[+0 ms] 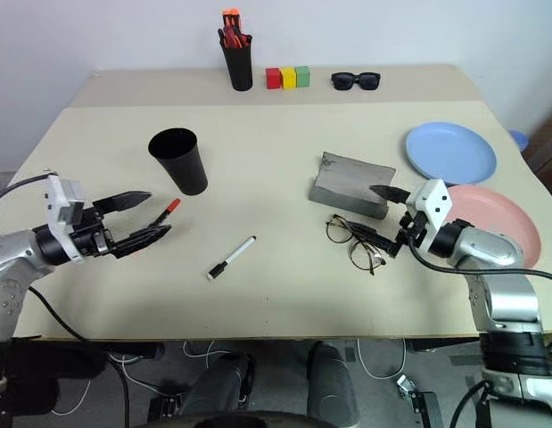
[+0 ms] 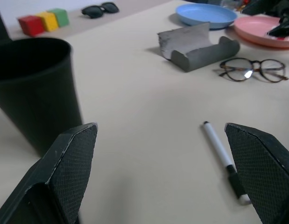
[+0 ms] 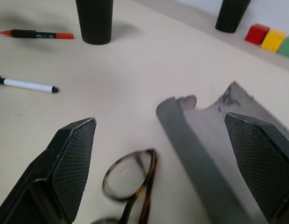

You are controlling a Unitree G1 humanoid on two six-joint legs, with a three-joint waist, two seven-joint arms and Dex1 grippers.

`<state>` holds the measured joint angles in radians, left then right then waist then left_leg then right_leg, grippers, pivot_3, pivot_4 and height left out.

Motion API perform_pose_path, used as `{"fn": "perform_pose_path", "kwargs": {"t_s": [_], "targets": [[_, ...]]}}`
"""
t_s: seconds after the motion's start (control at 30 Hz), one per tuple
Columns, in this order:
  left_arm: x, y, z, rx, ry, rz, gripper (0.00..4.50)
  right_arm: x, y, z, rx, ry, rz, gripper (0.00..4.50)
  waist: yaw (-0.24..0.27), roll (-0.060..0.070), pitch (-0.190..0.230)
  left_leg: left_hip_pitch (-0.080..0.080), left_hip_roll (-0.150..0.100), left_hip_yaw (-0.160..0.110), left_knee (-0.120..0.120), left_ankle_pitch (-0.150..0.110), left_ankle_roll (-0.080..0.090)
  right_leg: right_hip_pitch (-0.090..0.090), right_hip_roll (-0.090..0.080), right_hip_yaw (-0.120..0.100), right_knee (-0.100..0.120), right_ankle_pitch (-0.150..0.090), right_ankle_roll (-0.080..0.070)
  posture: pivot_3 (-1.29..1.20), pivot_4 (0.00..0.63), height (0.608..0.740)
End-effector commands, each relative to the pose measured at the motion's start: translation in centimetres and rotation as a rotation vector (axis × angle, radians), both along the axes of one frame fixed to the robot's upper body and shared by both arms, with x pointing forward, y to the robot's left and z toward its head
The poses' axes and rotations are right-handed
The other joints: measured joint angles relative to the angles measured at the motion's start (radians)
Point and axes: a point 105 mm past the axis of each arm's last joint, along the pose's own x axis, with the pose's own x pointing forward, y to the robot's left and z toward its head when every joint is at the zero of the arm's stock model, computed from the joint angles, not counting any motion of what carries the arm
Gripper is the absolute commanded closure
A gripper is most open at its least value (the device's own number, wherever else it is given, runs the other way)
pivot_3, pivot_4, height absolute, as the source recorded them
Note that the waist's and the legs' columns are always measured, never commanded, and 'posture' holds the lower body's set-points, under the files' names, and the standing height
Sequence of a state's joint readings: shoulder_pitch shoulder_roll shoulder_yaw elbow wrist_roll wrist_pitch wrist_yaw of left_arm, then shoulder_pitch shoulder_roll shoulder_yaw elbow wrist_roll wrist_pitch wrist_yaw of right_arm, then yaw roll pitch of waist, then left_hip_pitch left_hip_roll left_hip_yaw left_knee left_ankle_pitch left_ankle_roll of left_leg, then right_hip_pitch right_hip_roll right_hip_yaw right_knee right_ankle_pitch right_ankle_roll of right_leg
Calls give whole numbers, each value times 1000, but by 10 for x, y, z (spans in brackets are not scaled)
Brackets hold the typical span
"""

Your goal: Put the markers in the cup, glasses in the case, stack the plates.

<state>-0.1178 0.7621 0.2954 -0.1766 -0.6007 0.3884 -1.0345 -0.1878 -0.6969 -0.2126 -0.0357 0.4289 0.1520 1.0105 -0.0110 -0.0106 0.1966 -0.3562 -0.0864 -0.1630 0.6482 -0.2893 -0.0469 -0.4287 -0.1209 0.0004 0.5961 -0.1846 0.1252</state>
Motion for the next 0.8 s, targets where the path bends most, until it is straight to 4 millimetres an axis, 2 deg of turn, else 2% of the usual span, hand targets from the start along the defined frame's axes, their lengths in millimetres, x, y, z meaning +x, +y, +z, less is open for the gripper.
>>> {"fn": "perform_pose_path", "kwargs": {"t_s": [0.03,0.2,0.37,0.5,0.6,0.73,0.8], "targets": [[1,-1,7,-3,-26,-6,0,-1,-2,23,-11,-71,-1,19,-3,0,0,0,0,0,0,0,0,0,0,0,0,0,0,0,150,740],[1,1,9,-13,-19,20,0,4,0,28,-27,-80,13,19,-2,0,0,0,1,1,0,0,0,0,0,0,0,0,0,0,150,740],[-4,21,10,12,19,68,0,6,12,27,-14,-83,47,19,-2,0,0,0,2,1,0,0,0,0,1,0,0,0,0,0,150,740],[-6,43,4,35,128,163,0,10,22,25,1,-90,72,19,-2,0,0,0,2,1,0,0,0,0,1,0,0,0,0,0,150,740],[0,68,-1,65,177,288,0,8,39,23,16,-96,103,19,-2,0,0,0,3,1,0,0,0,0,1,0,0,0,0,0,150,740],[16,97,-18,147,285,504,0,0,56,26,43,-112,138,19,1,1,0,0,3,1,0,0,0,-1,2,0,0,0,0,0,150,740],[23,91,-19,96,322,490,0,-2,62,27,50,-117,144,19,2,1,0,0,3,1,0,0,0,-1,2,0,0,0,0,0,150,740]]}}
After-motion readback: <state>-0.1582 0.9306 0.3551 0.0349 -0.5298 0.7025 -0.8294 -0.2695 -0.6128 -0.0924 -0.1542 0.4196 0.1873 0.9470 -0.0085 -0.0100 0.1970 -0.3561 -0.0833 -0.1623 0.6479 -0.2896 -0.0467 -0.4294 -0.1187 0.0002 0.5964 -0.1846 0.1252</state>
